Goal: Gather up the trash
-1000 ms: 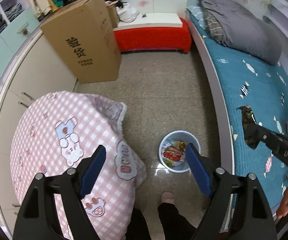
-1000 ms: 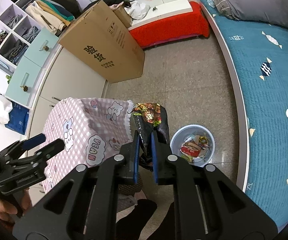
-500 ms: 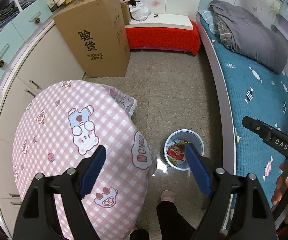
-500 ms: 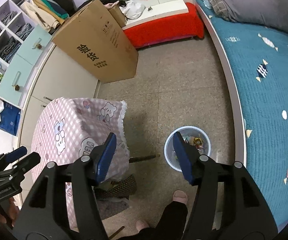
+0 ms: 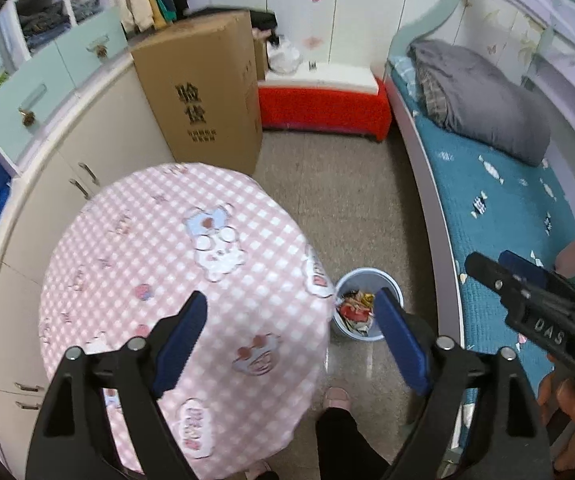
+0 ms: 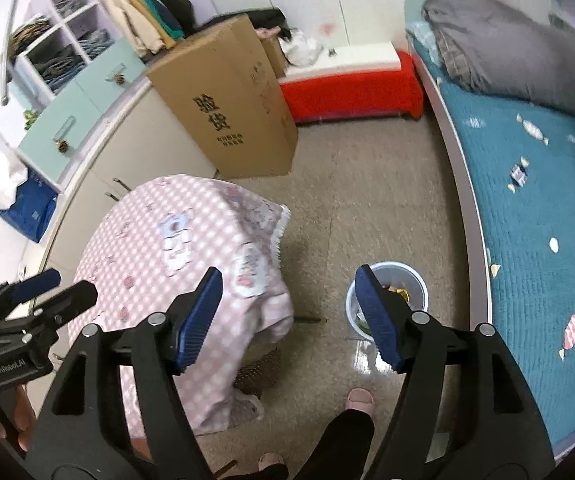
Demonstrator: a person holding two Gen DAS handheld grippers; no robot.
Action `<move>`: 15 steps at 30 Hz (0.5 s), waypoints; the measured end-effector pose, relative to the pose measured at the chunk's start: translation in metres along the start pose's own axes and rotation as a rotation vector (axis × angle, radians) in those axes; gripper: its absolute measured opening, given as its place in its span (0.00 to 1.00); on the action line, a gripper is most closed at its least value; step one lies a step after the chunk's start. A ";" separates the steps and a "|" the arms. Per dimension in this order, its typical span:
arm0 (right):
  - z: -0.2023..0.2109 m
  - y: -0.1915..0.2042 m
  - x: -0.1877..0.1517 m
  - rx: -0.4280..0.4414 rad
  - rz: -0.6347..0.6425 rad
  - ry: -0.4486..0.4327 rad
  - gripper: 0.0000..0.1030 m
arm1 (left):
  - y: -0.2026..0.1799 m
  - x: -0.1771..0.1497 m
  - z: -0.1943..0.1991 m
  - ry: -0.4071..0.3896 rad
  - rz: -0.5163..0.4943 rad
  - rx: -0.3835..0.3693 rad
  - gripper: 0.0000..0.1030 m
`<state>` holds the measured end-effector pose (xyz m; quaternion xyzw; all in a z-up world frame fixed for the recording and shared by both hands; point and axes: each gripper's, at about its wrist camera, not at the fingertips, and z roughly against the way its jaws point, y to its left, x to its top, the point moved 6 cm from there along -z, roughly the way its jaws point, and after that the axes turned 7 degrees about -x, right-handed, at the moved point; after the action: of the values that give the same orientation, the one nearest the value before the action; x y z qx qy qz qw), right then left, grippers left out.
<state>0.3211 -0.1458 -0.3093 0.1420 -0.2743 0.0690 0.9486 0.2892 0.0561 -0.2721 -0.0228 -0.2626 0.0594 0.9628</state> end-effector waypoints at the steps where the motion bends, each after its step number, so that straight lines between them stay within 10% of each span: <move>1: 0.013 0.011 -0.006 -0.002 0.005 -0.023 0.67 | 0.004 -0.003 0.010 -0.016 -0.007 -0.001 0.82; 15: 0.175 0.115 -0.116 -0.076 -0.027 -0.309 0.81 | 0.068 -0.091 0.183 -0.277 -0.106 -0.031 0.89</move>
<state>0.1122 -0.0968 -0.2034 0.1187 -0.4174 0.0230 0.9006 0.1114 0.1140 -0.1654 -0.0152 -0.3944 0.0071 0.9188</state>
